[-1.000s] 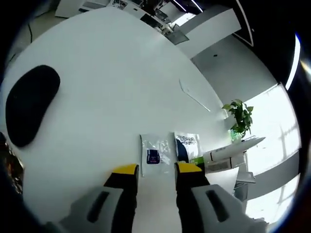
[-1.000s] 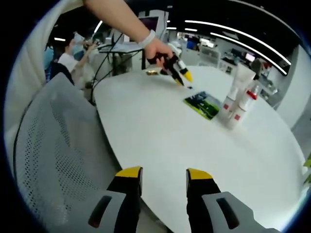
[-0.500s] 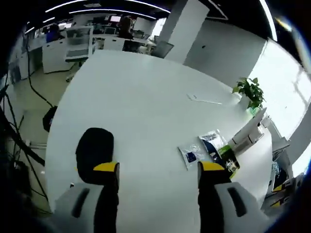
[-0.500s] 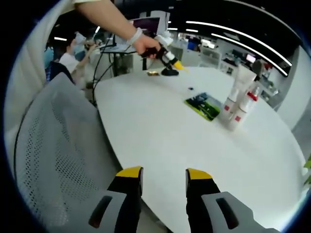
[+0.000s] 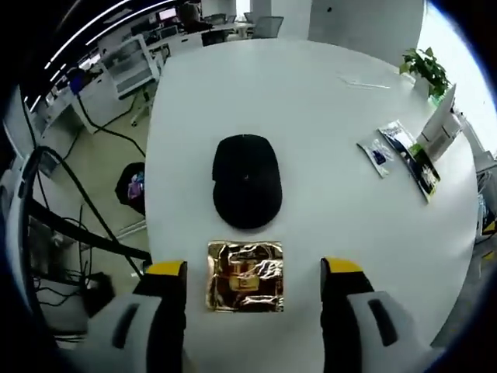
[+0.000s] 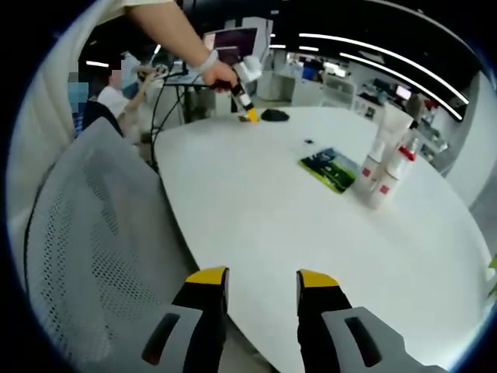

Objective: Arrange the skincare products in the storage area until every visible bottle or jar stands upright without overlapping.

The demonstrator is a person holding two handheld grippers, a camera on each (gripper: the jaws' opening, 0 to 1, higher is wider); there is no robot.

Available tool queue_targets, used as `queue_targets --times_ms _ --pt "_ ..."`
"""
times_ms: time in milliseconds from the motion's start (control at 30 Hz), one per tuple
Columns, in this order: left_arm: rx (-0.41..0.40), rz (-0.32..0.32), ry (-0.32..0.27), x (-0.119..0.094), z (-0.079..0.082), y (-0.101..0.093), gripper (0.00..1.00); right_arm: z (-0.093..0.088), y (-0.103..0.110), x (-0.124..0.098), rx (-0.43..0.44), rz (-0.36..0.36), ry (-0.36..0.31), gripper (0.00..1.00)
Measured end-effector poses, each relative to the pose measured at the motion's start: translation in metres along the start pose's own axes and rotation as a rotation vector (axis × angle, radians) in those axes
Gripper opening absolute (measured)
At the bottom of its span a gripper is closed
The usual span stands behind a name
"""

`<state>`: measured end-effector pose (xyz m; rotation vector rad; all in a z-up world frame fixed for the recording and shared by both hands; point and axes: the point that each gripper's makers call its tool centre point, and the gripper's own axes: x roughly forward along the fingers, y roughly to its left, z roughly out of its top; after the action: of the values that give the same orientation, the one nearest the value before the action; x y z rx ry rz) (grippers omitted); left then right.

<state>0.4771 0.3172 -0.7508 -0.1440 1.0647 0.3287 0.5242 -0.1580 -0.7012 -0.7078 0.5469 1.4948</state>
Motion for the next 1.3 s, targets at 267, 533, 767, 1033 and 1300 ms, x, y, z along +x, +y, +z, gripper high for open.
queue_targets --times_ms 267,533,767,1033,1300 --pt "-0.063 -0.027 0.000 0.001 -0.003 0.002 0.67 0.000 -0.001 0.000 0.008 -0.002 0.001 0.36" --pt "-0.083 -0.027 -0.046 -0.007 -0.004 -0.005 0.39 0.000 -0.002 0.000 0.004 -0.009 0.004 0.35" --pt "-0.110 -0.018 -0.049 -0.008 -0.011 -0.010 0.33 0.000 -0.002 -0.001 -0.004 -0.013 0.005 0.35" --pt "-0.189 -0.078 -0.122 -0.035 -0.005 -0.036 0.32 -0.002 -0.007 -0.001 -0.013 -0.043 0.016 0.35" --pt "-0.290 -0.191 -0.320 -0.088 0.012 -0.090 0.32 -0.004 -0.002 0.002 -0.013 -0.029 0.025 0.36"
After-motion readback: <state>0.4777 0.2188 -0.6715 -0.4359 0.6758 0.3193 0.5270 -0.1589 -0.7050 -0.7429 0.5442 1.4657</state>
